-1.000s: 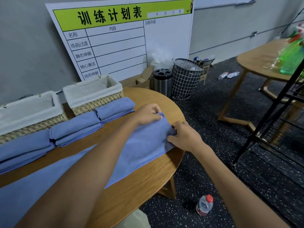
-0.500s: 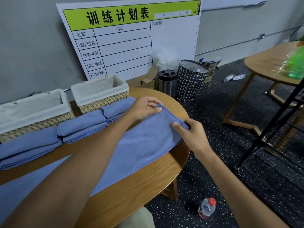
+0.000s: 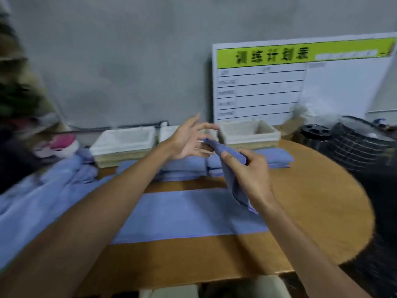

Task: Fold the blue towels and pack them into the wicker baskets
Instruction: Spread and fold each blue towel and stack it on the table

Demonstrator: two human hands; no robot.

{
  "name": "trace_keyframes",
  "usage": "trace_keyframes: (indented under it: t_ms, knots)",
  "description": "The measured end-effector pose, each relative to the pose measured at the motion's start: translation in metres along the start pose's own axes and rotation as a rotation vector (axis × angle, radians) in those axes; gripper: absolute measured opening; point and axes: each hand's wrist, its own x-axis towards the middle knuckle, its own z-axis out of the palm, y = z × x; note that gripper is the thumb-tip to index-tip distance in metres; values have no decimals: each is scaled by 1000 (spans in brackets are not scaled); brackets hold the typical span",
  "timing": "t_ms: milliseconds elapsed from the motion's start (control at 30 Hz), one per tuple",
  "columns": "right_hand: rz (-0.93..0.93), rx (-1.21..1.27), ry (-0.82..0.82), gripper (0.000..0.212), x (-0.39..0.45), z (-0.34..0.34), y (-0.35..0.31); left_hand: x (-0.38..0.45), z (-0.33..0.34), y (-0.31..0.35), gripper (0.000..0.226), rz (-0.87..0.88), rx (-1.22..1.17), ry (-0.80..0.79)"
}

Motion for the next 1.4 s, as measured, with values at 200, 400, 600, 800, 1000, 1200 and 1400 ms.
trace_keyframes:
  t_ms: [200, 400, 600, 800, 1000, 1200, 1400]
  knots:
    - [-44, -23, -157, 42, -20, 123, -15, -104, -96, 0, 78, -26, 110, 150]
    - [-2, -127, -275, 39, -51, 211, 7, -150, -149, -48, 76, -163, 370, 315]
    - [63, -252, -571, 26, -84, 245, 41, -165, -171, -108, 63, -201, 481, 424]
    - [-67, -115, -462, 29, -73, 195, 40, -167, -134, -140, 35, 153, 1001, 817]
    - [-97, -826, -443, 60, -33, 103, 107, -130, -35, -172, 57, -90, 1248, 319]
    - [28, -1145, -698, 85, -36, 70, 116, -149, -64, -186, 80, -329, 1364, 369]
    - [154, -1184, -593, 66, -36, 45, 120, -168, -80, -184, 85, -416, 1381, 448]
